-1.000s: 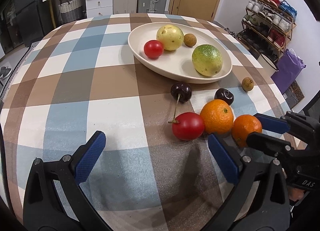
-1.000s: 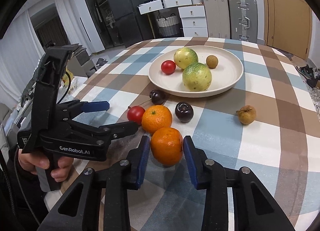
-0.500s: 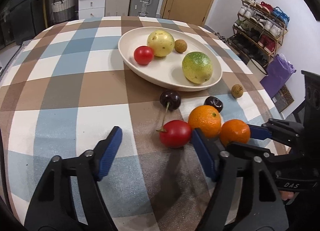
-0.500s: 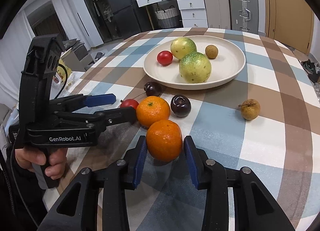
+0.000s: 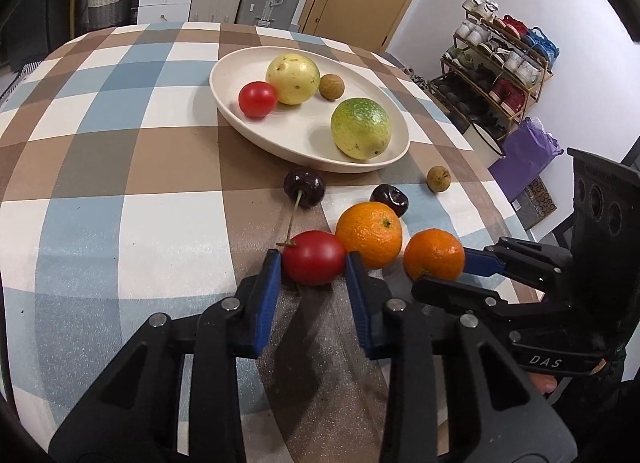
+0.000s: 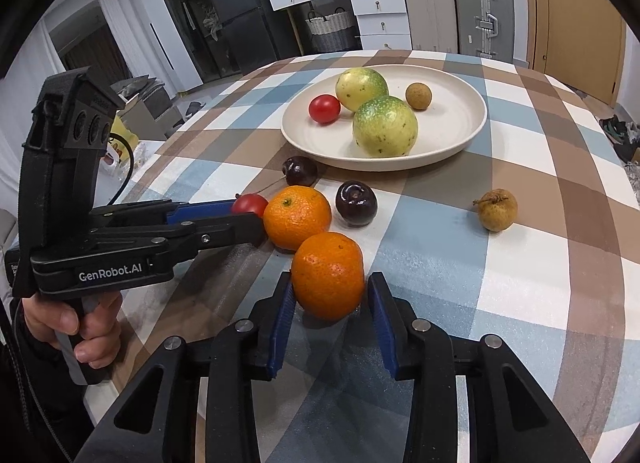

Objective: Organize fruits
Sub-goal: 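Grasp a red tomato with the left gripper while the right gripper lifts the mandarin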

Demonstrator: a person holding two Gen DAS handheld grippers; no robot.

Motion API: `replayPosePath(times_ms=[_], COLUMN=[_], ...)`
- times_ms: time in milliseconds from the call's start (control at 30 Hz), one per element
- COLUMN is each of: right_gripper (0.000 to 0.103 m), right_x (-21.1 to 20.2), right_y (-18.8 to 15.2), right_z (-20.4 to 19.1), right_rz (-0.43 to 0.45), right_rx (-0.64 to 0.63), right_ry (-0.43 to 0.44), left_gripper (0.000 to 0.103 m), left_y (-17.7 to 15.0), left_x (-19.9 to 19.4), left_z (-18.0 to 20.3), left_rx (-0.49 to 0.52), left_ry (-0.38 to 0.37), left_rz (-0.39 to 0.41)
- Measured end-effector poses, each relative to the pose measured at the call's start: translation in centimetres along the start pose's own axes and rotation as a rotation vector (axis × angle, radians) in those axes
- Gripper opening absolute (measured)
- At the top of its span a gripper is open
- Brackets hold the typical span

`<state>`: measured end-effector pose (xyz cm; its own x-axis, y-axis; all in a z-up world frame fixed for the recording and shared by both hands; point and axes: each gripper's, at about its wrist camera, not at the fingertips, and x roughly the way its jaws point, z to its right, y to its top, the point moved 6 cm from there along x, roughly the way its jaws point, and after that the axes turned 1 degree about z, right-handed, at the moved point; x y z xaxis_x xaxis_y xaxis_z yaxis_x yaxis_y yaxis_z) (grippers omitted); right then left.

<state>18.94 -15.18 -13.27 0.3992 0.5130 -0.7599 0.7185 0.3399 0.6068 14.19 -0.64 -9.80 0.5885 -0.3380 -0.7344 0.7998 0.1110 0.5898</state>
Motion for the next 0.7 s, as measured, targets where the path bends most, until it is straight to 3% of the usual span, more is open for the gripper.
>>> replayPosePath(times_ms=[700], right_gripper=[0.035], right_x=[-2.5], right_y=[0.4], right_z=[0.4], right_rz=[0.068], right_rx=[0.037], right_ry=[-0.040], left_gripper=[0.030], left_y=[-0.2], left_x=[-4.3], left_z=[1.1], left_rx=[0.049], left_ry=[0.014], left_rz=[0.092])
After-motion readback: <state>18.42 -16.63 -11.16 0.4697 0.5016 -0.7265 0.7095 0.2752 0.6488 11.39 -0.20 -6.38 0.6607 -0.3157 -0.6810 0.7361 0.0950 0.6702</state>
